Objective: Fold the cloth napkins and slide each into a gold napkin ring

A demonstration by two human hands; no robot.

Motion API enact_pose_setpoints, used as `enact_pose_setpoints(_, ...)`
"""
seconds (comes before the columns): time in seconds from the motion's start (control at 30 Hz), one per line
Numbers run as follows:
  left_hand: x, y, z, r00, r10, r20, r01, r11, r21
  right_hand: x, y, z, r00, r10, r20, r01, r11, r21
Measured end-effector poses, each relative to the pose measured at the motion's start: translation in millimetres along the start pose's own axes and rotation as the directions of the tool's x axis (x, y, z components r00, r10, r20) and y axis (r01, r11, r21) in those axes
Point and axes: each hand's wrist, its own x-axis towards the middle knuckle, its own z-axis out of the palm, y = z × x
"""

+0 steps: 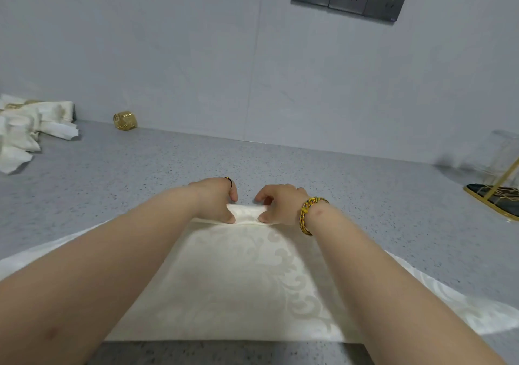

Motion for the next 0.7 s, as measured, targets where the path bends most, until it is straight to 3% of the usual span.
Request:
enact_pose_setpoints(0.17,-1,12,-11,0.999,0.012,0.046,-0.016,0.995,0.102,0,-8,-4,1.0,-0.017,0.02,0.017,0.999,-0.038)
enact_pose_setpoints(0.27,-10,16,-7,0.993,0.089,-0.074,-0.068,0.965,0.255,-7,-11,-1,0.993,-0.088,-0.076,0.079,0.99,-0.119)
enact_pose_setpoints(0.4,-29,13,11,0.941,0.192,-0.279,-0.114,0.955,0.272,-25,-12,8,0.964,-0.181,-0.194,0.141,0.968,-0.206)
enact_pose_setpoints(0.53,-45,9,22,0.881,0.314,-0.354,-0.173,0.91,0.378,-45,-13,14,0.962,-0.209,-0.174,0.168,0.96,-0.223)
enact_pose_setpoints(0.63,-56,6,25,0.914,0.28,-0.293,-0.18,0.928,0.325,-55,-12,17,0.978,-0.176,-0.115,0.155,0.973,-0.172)
enact_pose_setpoints(0.7,-61,4,23,0.943,0.223,-0.248,-0.174,0.963,0.204,-59,-9,15,0.988,-0.129,-0.082,0.125,0.991,-0.057)
